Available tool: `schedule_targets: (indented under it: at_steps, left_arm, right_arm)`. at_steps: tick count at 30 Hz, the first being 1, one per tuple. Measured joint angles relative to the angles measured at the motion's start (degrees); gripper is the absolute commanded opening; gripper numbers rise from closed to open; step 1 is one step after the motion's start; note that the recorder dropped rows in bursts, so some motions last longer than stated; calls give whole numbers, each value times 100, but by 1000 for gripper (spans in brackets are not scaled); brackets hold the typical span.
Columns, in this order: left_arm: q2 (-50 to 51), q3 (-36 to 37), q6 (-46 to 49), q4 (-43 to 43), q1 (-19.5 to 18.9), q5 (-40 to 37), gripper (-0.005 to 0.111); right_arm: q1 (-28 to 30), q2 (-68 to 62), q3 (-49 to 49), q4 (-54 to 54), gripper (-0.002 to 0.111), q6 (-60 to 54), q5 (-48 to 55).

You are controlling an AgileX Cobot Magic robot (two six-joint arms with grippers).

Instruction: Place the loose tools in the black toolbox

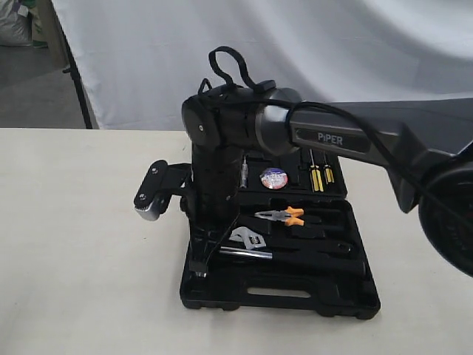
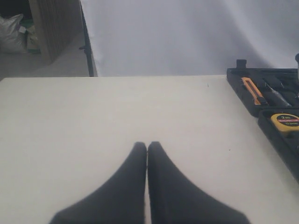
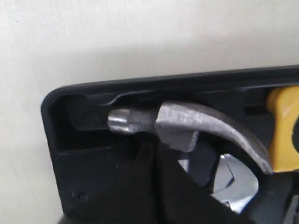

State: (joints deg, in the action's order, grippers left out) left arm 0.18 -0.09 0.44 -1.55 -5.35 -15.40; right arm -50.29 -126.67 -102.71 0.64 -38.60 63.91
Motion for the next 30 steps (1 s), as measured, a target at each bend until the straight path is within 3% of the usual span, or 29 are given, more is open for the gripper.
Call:
schedule_targets:
  at_steps: [4, 9, 11, 18, 24, 26, 30]
  left_arm:
    - [0, 0, 0, 0, 0, 0, 1]
    - [0, 0, 0, 0, 0, 0, 1]
    - [0, 0, 0, 0, 0, 0, 1]
    - [0, 0, 0, 0, 0, 0, 1]
    - [0, 0, 0, 0, 0, 0, 1]
    - [0, 0, 0, 0, 0, 0, 1]
    - [0, 0, 0, 0, 0, 0, 1]
  right_arm:
    - [-13, 48, 0, 626, 14, 637, 13]
    - [-13, 27, 0, 919, 54, 1013, 48]
    - [-13, 27, 0, 919, 62, 1013, 49]
    - [-13, 7, 0, 81, 62, 400, 34]
    - [110, -230, 0, 47, 60, 340, -4]
    - [169, -296, 0, 25, 52, 311, -4]
    - [195, -295, 0, 25, 22, 223, -34]
